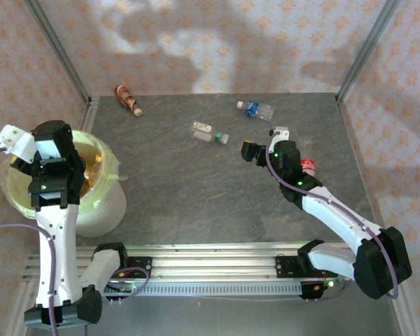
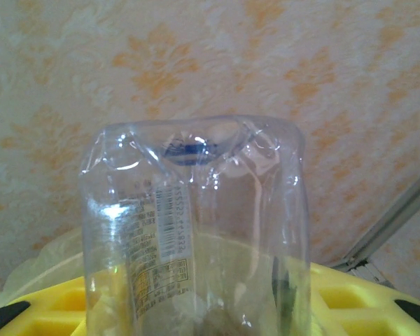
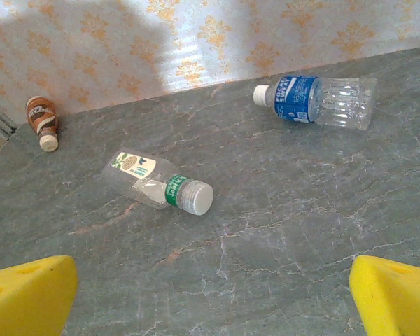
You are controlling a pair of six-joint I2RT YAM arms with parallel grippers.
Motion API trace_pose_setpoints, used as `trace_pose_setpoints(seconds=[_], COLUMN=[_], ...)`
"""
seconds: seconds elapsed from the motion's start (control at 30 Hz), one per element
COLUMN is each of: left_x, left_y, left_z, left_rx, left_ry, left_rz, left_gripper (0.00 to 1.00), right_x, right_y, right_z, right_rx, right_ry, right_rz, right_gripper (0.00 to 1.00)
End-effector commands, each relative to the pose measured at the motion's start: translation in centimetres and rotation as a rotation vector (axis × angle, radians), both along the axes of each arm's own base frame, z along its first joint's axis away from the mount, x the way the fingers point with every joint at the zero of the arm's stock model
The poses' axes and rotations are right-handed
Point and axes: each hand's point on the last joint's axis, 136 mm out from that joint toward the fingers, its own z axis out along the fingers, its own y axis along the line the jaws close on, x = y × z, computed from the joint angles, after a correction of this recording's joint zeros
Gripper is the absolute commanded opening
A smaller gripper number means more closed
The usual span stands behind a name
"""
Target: Put the plastic bottles in the bin
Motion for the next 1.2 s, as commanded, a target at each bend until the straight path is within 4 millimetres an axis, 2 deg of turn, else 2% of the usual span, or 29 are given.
trace_pose_setpoints(seconds=[0.0,0.1,0.23,0.33,0.63,0.77,0.87,1.0,1.17], left_x=[0.2,-0.2,-0.4,-0.3,0.4,2.3,5.0,8.6,11.5], left_y=[0.6,1.5,2.6,2.5,1.3,0.4,-0.9,-3.5,-6.8], left_z=[-0.8,-1.6,-2.7,-2.9,-0.8,-0.6,-0.5,0.1,0.6], left_rx=[-0.057,-0.078,-0.129,-0.189,-0.218,-0.257,-0.311,-0.371,-0.423], left_ry=[-0.130,-0.181,-0.237,-0.252,-0.284,-0.276,-0.271,-0.273,-0.276], left_rz=[0.033,0.106,0.180,0.187,0.070,-0.043,-0.182,-0.418,-0.663], left_gripper=[0.51,0.54,0.78,0.88,0.95,0.99,1.00,1.00,1.00], right_x=[0.3,0.3,0.2,0.1,0.2,0.4,0.6,0.9,1.0], right_y=[0.1,0.1,0.0,0.0,0.0,0.2,0.4,0.4,0.3], right_z=[2.0,2.2,2.1,2.0,2.0,2.0,1.9,1.8,1.4], right_rx=[0.025,0.030,0.035,0.029,0.031,0.035,0.036,0.037,0.061], right_ry=[-0.040,-0.040,-0.038,-0.034,-0.032,-0.027,-0.022,-0.009,0.015], right_rz=[-0.002,-0.002,-0.004,-0.006,-0.008,-0.003,-0.002,-0.008,-0.034], right_gripper=[1.00,1.00,1.00,1.00,1.00,1.00,1.00,1.00,0.99])
